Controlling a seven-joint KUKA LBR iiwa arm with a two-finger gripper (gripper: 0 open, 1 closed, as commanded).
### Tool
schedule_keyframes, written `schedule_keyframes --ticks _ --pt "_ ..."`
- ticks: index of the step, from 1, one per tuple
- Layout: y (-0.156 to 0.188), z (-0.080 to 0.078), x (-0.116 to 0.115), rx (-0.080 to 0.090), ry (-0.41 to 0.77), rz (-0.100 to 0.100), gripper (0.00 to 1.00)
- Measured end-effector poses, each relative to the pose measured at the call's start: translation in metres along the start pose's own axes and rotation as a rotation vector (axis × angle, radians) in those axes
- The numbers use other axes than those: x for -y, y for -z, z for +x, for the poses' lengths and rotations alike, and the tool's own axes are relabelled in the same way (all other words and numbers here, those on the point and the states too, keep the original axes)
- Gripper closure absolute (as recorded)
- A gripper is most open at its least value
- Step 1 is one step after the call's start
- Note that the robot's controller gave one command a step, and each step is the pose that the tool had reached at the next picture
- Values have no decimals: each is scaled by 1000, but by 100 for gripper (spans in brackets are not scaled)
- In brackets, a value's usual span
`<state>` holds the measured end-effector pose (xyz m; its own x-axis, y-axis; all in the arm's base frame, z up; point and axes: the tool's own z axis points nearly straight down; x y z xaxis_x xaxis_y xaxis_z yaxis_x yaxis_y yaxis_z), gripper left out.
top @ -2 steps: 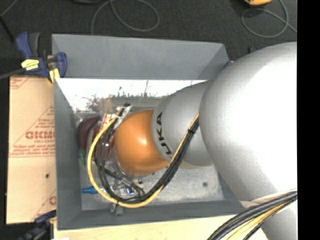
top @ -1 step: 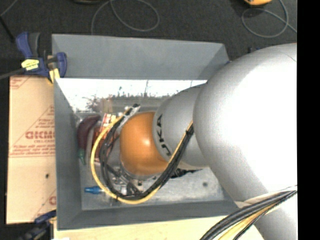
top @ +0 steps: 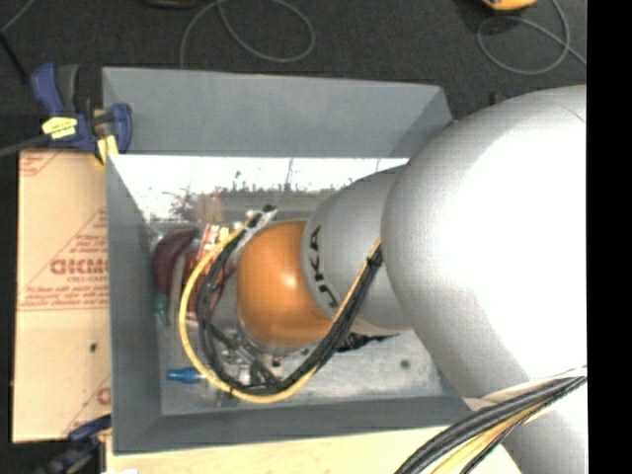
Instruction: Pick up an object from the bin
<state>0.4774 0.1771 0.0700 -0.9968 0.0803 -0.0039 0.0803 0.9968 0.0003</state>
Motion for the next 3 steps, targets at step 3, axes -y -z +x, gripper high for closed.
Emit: schedule_keyframes --ticks 3 --pt "39 2 2 -8 -1 3 100"
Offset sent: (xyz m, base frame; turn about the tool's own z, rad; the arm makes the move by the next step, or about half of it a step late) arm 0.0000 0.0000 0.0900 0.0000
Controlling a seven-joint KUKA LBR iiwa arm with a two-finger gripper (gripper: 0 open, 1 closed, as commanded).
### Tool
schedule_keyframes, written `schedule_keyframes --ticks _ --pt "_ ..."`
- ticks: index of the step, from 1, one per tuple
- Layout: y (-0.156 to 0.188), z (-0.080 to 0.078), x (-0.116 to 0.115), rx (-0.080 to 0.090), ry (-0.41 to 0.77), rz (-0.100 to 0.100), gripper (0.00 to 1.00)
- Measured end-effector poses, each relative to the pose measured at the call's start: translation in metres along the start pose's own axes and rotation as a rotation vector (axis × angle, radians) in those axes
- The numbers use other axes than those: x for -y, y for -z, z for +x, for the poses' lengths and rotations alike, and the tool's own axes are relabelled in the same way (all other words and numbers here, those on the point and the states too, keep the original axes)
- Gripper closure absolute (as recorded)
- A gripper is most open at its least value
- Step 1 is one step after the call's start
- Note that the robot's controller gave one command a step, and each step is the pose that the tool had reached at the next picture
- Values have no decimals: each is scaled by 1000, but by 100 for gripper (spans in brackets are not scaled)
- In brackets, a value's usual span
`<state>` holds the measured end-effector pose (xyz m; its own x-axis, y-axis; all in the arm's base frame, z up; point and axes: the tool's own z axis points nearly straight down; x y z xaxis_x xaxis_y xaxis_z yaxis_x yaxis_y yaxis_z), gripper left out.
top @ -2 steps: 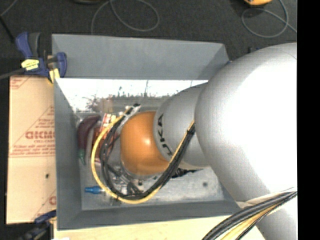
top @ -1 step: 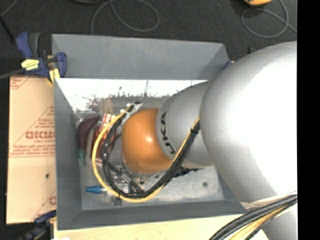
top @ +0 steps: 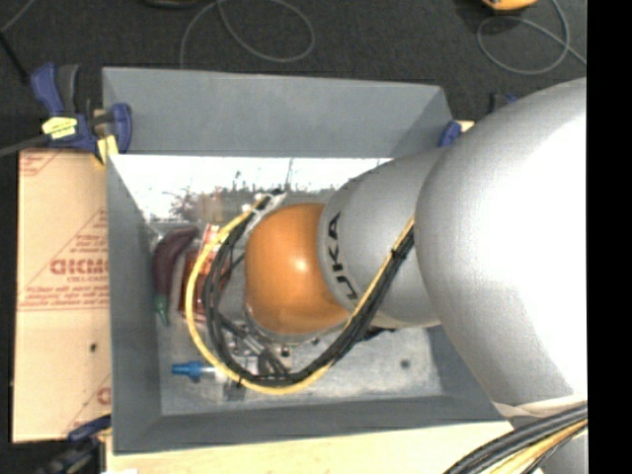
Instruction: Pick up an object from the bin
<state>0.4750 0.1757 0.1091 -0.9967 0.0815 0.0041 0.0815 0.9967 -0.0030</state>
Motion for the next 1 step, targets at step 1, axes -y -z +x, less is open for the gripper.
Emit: schedule_keyframes --ticks 1 --pt "22 -2 0 6 0 -3 100"
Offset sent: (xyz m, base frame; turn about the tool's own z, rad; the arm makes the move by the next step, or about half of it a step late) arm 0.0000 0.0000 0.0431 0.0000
